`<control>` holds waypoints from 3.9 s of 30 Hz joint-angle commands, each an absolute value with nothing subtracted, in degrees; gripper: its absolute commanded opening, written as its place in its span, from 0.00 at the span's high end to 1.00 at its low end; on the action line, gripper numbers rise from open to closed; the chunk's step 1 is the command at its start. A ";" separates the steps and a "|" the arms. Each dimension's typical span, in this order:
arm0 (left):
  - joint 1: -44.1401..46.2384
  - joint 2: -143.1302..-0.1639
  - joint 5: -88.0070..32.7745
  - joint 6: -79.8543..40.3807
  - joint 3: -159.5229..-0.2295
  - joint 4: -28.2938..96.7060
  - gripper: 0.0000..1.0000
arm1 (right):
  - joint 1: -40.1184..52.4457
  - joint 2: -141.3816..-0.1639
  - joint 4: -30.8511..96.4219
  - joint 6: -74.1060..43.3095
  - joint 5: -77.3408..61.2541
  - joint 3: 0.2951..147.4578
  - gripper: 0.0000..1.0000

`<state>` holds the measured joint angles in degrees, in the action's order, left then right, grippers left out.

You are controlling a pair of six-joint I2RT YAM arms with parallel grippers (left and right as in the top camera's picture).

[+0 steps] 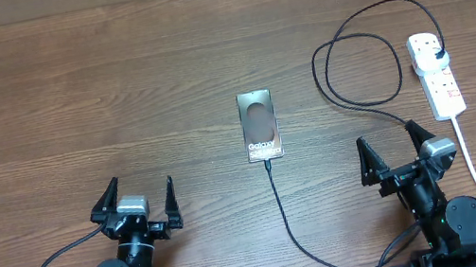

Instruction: Plug charger to phone and switch on socket

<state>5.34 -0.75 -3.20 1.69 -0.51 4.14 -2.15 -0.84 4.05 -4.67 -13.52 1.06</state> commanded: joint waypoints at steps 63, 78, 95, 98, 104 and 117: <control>5.65 -0.32 -2.76 2.61 -0.27 4.27 0.00 | 0.43 -0.16 4.38 -1.61 -7.75 0.47 0.00; 5.65 -0.32 -2.76 2.61 -0.27 4.27 0.00 | 0.32 -0.16 4.23 -1.61 -7.75 0.47 0.00; 5.65 -0.32 -2.76 2.61 -0.27 4.27 0.00 | 0.32 -0.16 4.21 -1.61 -7.75 0.47 0.00; 5.65 -0.32 -2.76 2.61 -0.27 4.27 0.00 | 0.32 -0.16 4.23 -1.63 -7.75 0.47 0.00; 5.65 -0.32 -2.79 2.61 -0.27 4.27 0.00 | 0.32 -0.16 4.21 -1.63 -7.75 0.47 0.00; 5.65 -0.32 -2.76 2.61 -0.27 4.27 0.00 | 0.32 -0.16 4.21 -1.63 -7.75 0.47 0.00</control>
<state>5.34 -0.75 -3.20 1.69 -0.51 4.14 0.10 -0.84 4.51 -1.87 -8.12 1.06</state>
